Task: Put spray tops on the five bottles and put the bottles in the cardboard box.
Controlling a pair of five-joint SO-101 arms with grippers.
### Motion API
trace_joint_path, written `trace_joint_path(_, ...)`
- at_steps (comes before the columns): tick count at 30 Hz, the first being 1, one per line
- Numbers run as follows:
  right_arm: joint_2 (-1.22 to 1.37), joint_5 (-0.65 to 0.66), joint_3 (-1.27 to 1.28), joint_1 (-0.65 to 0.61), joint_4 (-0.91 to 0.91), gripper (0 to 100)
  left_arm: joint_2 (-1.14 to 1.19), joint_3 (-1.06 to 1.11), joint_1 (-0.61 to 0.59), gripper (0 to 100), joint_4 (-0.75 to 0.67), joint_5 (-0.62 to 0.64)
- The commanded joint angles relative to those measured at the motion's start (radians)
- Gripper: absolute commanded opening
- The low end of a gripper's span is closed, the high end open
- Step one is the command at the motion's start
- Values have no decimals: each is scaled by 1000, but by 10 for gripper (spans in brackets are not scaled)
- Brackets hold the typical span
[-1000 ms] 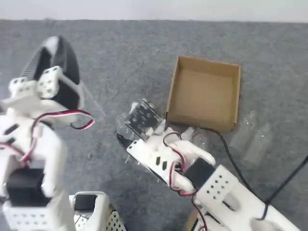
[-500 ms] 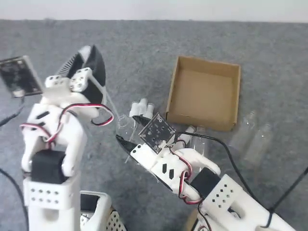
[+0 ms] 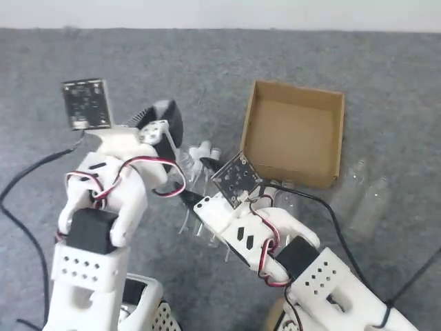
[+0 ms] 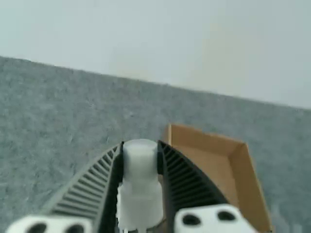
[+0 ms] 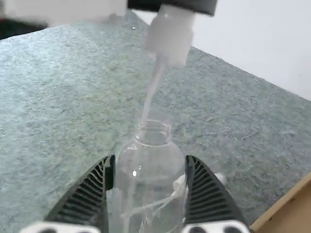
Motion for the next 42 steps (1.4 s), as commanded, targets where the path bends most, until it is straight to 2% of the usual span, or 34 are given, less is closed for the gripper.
trace_joint_path(1,-30,-35,-5,25,-22,6,-18,22,29,13,2,-71)
trace_joint_path(4,-30,-35,-3,25,-22,6,-18,39,71,20,8,-109)
trace_joint_path(10,-30,-37,-2,27,-22,6,-18,-18,78,160,84,-143)
trace_joint_path(13,-28,-37,-2,27,-22,6,-18,-74,75,155,107,-143)
trace_joint_path(16,-31,-37,14,27,-25,6,-17,-148,14,156,123,-152)
trace_joint_path(20,-30,-35,69,27,-127,6,-8,-168,-107,155,49,-212)
trace_joint_path(22,-30,-34,91,27,-165,6,-8,-136,-123,150,15,-219)
trace_joint_path(29,-30,-32,98,27,-180,6,-9,-2,-72,122,-32,-253)
trace_joint_path(33,-30,-32,100,27,-183,6,-18,42,-17,120,-3,-278)
trace_joint_path(42,-30,-32,100,27,-183,6,-18,41,-6,120,74,-278)
